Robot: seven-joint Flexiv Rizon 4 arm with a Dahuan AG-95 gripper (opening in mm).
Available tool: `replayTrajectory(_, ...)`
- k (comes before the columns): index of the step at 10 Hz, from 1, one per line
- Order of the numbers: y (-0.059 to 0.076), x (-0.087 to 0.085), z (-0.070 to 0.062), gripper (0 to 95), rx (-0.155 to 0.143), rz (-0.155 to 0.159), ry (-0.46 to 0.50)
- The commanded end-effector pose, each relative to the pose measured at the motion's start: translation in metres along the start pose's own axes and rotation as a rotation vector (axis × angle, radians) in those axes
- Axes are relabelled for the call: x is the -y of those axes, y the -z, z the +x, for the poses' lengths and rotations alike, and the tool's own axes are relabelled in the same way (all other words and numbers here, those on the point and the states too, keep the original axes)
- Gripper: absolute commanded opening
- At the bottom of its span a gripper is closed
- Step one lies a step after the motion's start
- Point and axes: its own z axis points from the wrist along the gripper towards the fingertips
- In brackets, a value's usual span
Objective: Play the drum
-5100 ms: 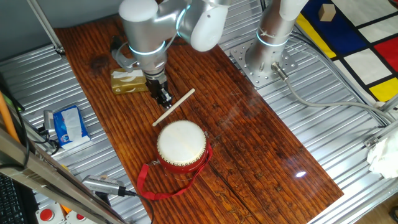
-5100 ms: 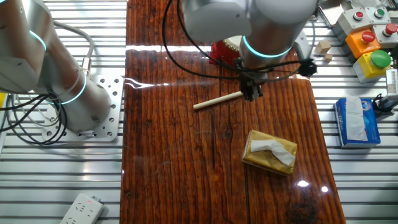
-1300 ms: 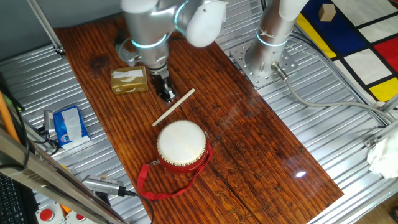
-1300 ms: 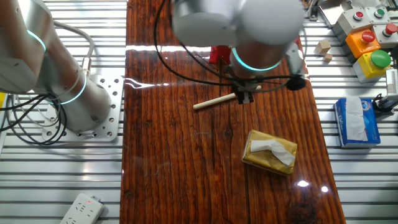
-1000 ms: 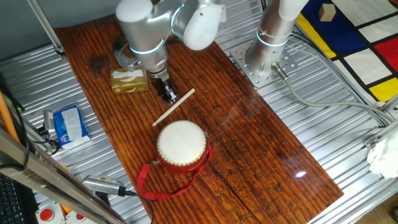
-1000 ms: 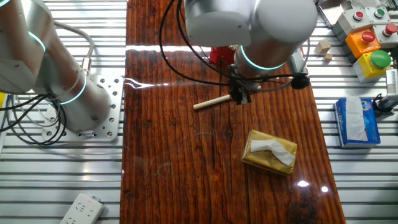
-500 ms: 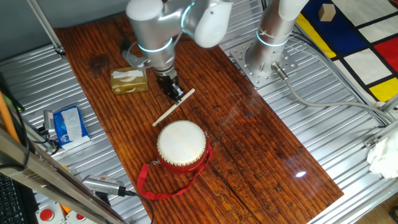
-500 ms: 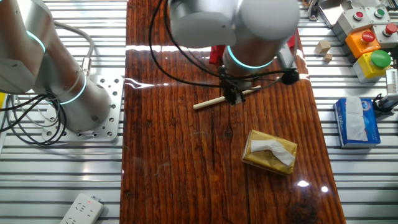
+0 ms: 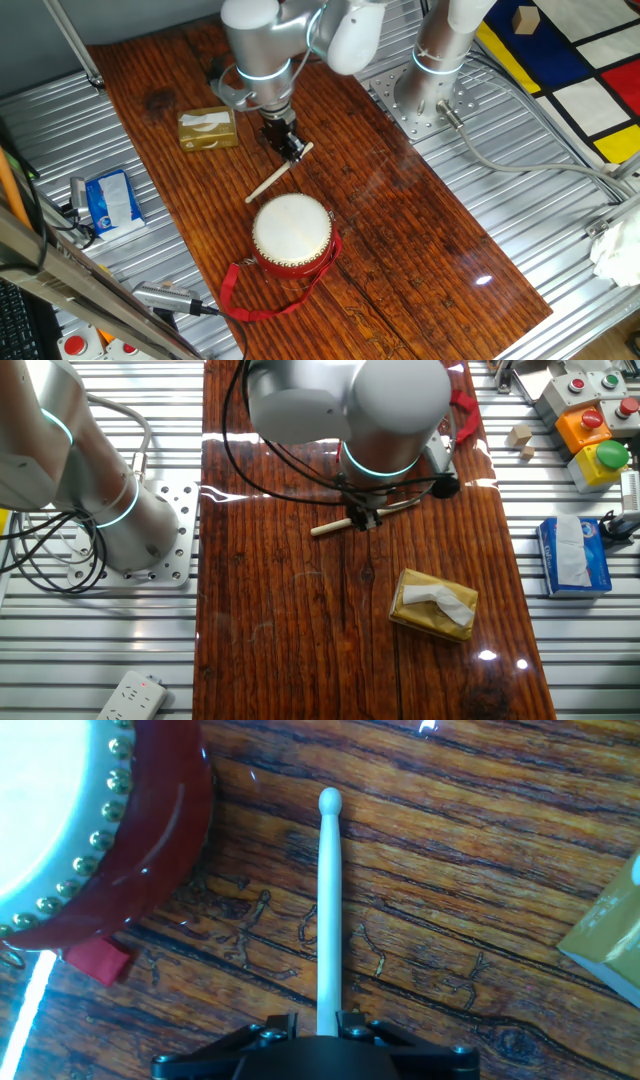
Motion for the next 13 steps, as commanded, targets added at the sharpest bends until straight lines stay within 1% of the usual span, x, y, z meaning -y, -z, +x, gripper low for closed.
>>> replayTrajectory(1, -0.001, 0.002, 0.001, 19.0, 0.000, 0.002, -0.001)
replayTrajectory(3, -0.009, 0.005, 0.004, 19.0, 0.011, 0.004, -0.003)
replayTrajectory(5, -0.017, 0.003, 0.005, 19.0, 0.015, 0.007, -0.016)
replayTrajectory(7, -0.020, 0.003, 0.006, 19.0, 0.023, 0.013, -0.021)
replayTrajectory(8, -0.019, 0.003, 0.006, 0.0, 0.038, 0.020, -0.034)
replayTrajectory(10, -0.019, 0.003, 0.006, 0.0, 0.038, 0.021, -0.026)
replayTrajectory(11, -0.016, 0.003, 0.005, 0.0, 0.034, 0.023, -0.033)
replayTrajectory(12, -0.011, 0.005, 0.005, 0.0, 0.031, 0.025, -0.041)
replayTrajectory(13, -0.003, 0.006, 0.004, 0.0, 0.029, 0.034, -0.042)
